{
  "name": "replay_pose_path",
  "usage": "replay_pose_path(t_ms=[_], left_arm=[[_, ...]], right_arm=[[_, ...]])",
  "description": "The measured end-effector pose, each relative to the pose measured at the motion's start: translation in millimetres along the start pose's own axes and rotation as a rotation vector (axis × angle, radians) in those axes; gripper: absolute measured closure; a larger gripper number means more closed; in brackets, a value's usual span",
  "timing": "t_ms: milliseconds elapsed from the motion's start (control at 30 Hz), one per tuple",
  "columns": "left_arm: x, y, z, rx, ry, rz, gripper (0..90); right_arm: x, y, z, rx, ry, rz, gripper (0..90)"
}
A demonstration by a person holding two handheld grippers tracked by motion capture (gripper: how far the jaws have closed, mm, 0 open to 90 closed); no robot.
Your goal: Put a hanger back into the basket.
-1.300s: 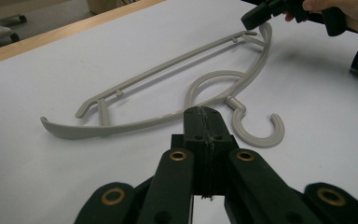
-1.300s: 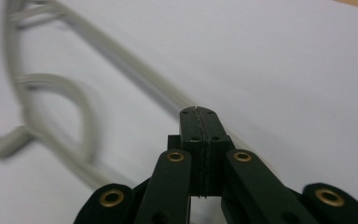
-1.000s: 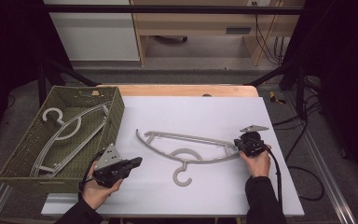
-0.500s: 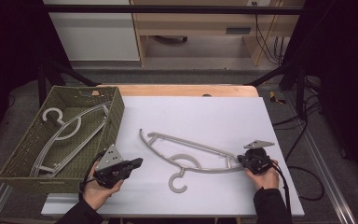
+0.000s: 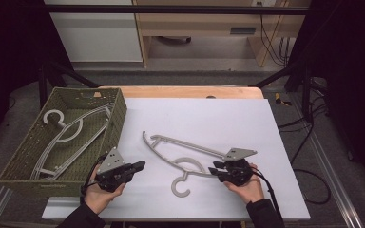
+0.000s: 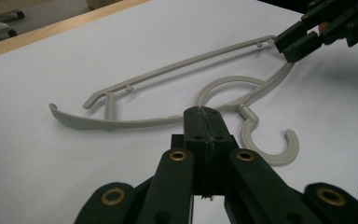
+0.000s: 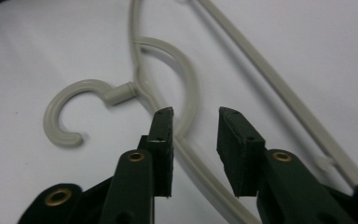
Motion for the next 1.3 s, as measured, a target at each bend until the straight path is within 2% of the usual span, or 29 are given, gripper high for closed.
replay_pose_path(t_ms=[200, 300, 400, 500, 700, 733, 767, 833, 933, 1067, 1100, 1133, 1200, 1233, 1267, 1300], left_arm=[[-0.4, -0.9, 0.0, 0.000, -0.001, -0.003, 89.9], [-0.3, -0.3, -0.1, 0.000, -0.001, -0.002, 89.9], [0.2, 0.5, -0.5, -0.001, -0.002, 0.000, 89.9], [0.2, 0.7, -0.9, -0.001, -0.002, -0.001, 89.9], [-0.1, -0.5, -0.7, -0.001, -0.002, -0.003, 89.9], [-0.3, -0.9, -0.6, -0.002, -0.002, -0.003, 89.9], [-0.4, -1.2, -0.6, -0.001, -0.003, -0.004, 89.9], [-0.5, -1.4, -0.8, -0.002, -0.002, -0.005, 89.9], [-0.8, -1.5, -1.1, -0.001, -0.001, -0.006, 89.9], [-0.7, -1.3, -1.3, -0.001, 0.000, -0.004, 89.9], [-0.7, -1.0, -1.6, 0.000, 0.001, -0.004, 89.9], [-0.6, -0.6, -1.7, 0.001, 0.001, -0.003, 89.9], [-0.2, 0.2, -2.1, 0.001, 0.000, -0.001, 89.9], [0.1, 0.6, -2.2, 0.001, 0.000, 0.001, 89.9], [0.3, 0.8, -2.4, 0.001, 0.001, 0.002, 89.9], [0.3, 1.0, -2.4, 0.001, 0.001, 0.003, 89.9]], right_arm=[[4.7, -32.2, -25.2, 0.052, 0.061, -0.052, 65.9], [6.3, -45.8, -31.7, 0.061, 0.086, -0.077, 66.5], [7.8, -56.6, -33.4, 0.048, 0.133, -0.100, 66.8], [6.2, -65.8, -34.3, 0.040, 0.148, -0.142, 66.2], [8.0, -70.0, -33.4, 0.090, 0.160, -0.146, 68.2], [8.8, -70.9, -33.6, 0.087, 0.159, -0.145, 68.7], [9.5, -71.7, -33.4, 0.091, 0.183, -0.143, 69.0], [11.4, -73.9, -35.0, 0.086, 0.185, -0.140, 69.5], [16.6, -80.7, -34.8, 0.071, 0.170, -0.135, 69.9], [28.7, -95.1, -33.3, 0.027, 0.134, -0.130, 70.3], [32.9, -100.3, -32.0, 0.006, 0.120, -0.124, 75.1], [38.9, -106.3, -29.1, -0.019, 0.086, -0.109, 75.4], [46.3, -116.1, -27.4, -0.029, 0.036, -0.099, 75.0], [48.7, -118.6, -27.3, -0.036, 0.021, -0.097, 75.0], [50.1, -119.6, -26.1, -0.044, 0.032, -0.104, 75.0], [51.4, -121.1, -26.9, -0.050, 0.013, -0.107, 74.9]])
Point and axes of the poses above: each handheld gripper's, and its own axes: y roughly backward along the jaws, x roughly out of its top, z roughly to its right, the point moved 9 cm from there along -y, roughly forward along the jaws, and after that the axes turned 2 degrees about z, right-handed, at the moved point
